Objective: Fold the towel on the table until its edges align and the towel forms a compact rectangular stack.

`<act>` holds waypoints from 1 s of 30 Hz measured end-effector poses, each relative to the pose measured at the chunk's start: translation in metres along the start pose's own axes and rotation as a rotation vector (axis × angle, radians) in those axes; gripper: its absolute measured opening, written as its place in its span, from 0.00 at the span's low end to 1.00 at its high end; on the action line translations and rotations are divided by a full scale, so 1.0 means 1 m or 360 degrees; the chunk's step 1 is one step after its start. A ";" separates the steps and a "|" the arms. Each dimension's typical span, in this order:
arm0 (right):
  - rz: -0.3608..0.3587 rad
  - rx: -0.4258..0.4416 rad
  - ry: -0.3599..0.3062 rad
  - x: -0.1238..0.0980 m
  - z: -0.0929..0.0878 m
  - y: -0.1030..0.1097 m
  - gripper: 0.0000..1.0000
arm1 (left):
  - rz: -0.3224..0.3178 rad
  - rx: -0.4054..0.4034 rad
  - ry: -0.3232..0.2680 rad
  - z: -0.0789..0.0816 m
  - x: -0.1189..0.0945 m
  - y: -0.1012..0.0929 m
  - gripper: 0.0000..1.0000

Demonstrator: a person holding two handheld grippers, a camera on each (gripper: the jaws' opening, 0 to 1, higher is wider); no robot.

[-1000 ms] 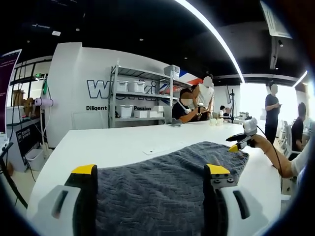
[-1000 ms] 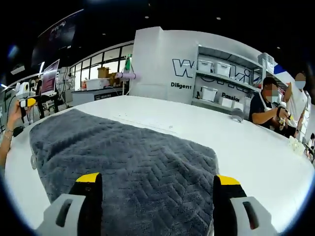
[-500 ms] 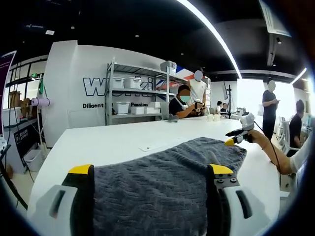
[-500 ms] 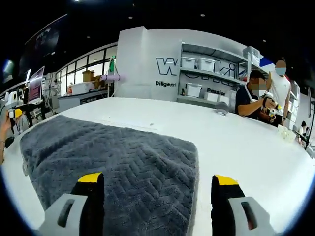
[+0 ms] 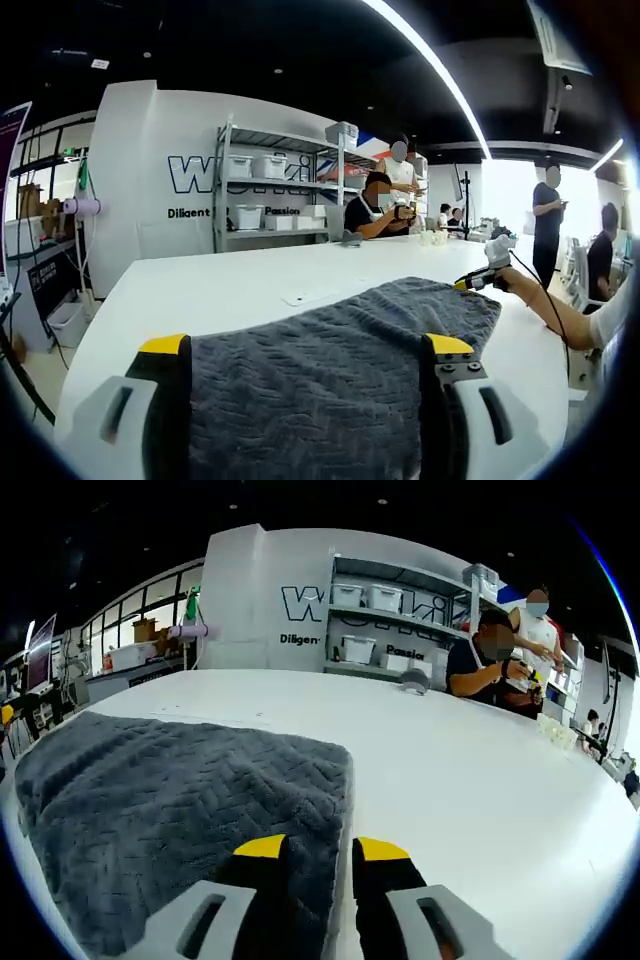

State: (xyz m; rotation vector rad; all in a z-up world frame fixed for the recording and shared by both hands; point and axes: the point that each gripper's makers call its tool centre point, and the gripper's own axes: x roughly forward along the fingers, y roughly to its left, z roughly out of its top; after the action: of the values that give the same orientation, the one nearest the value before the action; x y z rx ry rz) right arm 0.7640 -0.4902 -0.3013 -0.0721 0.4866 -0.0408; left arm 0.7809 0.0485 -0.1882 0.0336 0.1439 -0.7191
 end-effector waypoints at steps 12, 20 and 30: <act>0.0079 0.0027 0.0041 0.005 -0.009 0.003 0.05 | -0.0003 0.0000 0.0003 0.001 0.001 0.001 0.99; 0.0056 -0.0009 0.0063 0.002 -0.011 -0.003 0.05 | 0.0002 0.0004 0.0027 -0.003 0.003 0.002 0.99; -0.0032 -0.0069 0.0088 -0.001 -0.013 -0.025 0.05 | 0.0000 0.0012 0.0038 -0.004 0.003 0.001 0.99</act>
State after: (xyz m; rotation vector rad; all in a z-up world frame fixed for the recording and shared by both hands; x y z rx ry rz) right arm 0.7563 -0.5155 -0.3107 -0.1185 0.5420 -0.0521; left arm 0.7834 0.0480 -0.1926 0.0494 0.1643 -0.7196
